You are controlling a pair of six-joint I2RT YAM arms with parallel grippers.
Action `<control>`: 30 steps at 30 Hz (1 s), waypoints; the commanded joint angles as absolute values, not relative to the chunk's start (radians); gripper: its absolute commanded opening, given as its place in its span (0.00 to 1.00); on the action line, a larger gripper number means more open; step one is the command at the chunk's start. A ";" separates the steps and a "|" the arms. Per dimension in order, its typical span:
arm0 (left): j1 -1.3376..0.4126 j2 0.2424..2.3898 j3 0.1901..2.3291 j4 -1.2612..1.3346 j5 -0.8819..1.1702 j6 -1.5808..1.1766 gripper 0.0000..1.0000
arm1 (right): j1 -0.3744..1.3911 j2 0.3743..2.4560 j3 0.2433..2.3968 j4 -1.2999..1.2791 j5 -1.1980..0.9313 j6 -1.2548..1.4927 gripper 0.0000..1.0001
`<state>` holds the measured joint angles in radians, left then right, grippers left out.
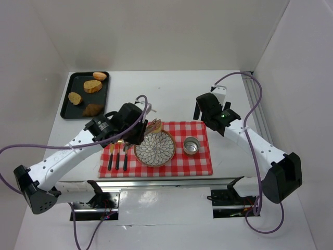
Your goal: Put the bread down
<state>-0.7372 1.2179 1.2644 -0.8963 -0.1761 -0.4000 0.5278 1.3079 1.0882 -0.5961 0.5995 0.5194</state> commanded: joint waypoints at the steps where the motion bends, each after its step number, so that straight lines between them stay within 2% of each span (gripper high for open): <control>1: -0.816 1.190 1.283 -0.911 -0.213 -0.432 0.39 | 0.535 1.266 1.138 -0.621 0.641 0.528 1.00; 11: -1.015 1.242 1.224 -0.920 -0.267 -0.546 0.42 | 0.535 1.266 1.138 -0.630 0.632 0.528 1.00; 20: -1.026 1.243 1.183 -0.920 -0.245 -0.565 0.64 | 0.535 1.266 1.138 -0.621 0.614 0.528 1.00; 27: -1.026 1.243 1.268 -0.975 -0.316 -0.565 0.64 | 0.535 1.266 1.138 -0.621 0.614 0.528 1.00; 30: -0.974 1.230 1.339 -1.018 -0.356 -0.565 0.63 | 0.535 1.266 1.138 -0.621 0.614 0.528 1.00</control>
<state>-1.0077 1.2499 1.2484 -0.9897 -0.2821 -0.5545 0.5278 1.2972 1.0943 -0.6155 0.6056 0.5194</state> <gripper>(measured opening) 0.638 0.997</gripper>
